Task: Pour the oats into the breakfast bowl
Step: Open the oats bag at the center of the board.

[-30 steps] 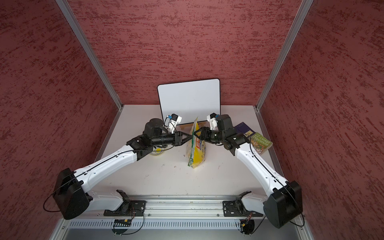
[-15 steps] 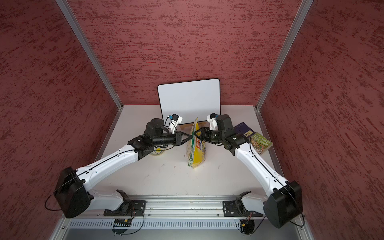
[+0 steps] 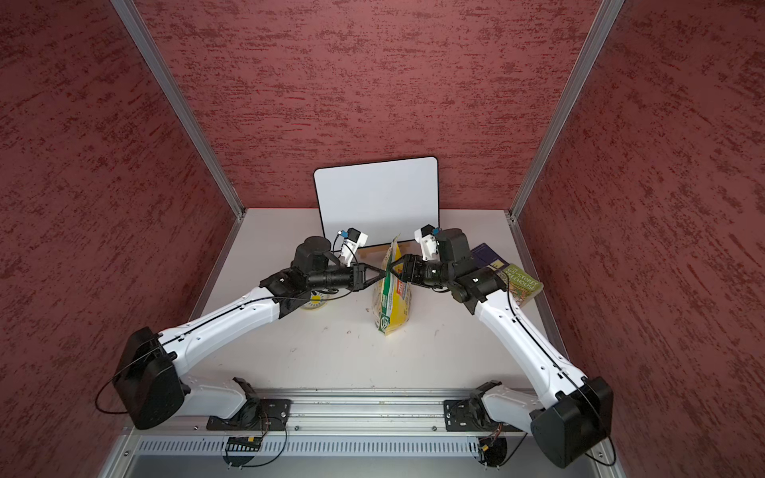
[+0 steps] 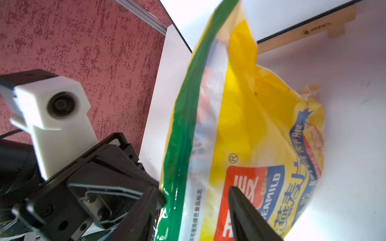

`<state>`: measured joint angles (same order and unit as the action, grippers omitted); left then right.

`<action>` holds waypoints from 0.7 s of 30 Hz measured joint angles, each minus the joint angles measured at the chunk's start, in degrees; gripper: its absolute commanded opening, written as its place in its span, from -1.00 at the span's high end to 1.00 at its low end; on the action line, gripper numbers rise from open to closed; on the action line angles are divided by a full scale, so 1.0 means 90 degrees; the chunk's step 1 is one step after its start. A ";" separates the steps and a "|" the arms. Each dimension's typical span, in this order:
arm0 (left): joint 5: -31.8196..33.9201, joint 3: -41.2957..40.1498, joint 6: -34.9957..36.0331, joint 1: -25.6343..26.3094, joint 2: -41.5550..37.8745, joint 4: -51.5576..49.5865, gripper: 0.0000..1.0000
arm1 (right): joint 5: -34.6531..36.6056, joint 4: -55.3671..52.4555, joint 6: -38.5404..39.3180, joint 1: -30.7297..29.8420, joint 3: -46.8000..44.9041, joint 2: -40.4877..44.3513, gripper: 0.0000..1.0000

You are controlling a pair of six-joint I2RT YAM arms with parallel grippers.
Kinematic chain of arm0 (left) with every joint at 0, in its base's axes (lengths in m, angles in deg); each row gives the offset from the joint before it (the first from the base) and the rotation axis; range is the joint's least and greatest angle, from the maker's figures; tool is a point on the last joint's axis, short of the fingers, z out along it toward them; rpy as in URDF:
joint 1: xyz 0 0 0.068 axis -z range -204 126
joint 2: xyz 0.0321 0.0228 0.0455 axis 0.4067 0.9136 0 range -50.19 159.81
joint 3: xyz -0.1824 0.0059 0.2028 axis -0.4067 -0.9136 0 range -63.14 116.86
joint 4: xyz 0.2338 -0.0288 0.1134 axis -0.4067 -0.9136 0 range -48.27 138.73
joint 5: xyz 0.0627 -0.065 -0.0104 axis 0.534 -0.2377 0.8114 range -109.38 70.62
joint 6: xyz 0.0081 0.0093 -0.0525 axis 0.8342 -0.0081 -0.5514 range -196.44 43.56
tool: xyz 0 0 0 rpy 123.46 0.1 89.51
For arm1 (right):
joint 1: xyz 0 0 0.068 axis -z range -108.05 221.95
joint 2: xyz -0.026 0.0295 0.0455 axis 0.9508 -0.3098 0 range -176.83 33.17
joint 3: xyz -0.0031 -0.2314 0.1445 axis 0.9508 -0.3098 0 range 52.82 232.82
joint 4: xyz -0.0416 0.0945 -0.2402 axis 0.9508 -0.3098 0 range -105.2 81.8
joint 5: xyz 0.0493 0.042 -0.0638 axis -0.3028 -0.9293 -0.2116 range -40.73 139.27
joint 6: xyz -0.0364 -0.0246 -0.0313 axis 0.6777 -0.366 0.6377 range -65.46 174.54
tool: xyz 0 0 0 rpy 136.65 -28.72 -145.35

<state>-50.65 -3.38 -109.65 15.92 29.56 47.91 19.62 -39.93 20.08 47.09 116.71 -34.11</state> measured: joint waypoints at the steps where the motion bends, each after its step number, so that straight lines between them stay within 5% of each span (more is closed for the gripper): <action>1: -0.0002 0.0000 -0.0002 0.0000 0.0010 0.0012 0.87 | -0.0010 -0.0058 0.0015 -0.0032 0.0000 0.0058 -0.20; 21: -0.0010 0.0002 -0.0053 0.0070 0.0024 0.0109 0.90 | 0.0243 -0.0835 0.0359 -0.0607 0.0182 -0.0158 -0.20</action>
<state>-50.74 -3.35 -110.13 16.56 29.78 48.89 21.81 -47.45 23.32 41.62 118.35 -35.53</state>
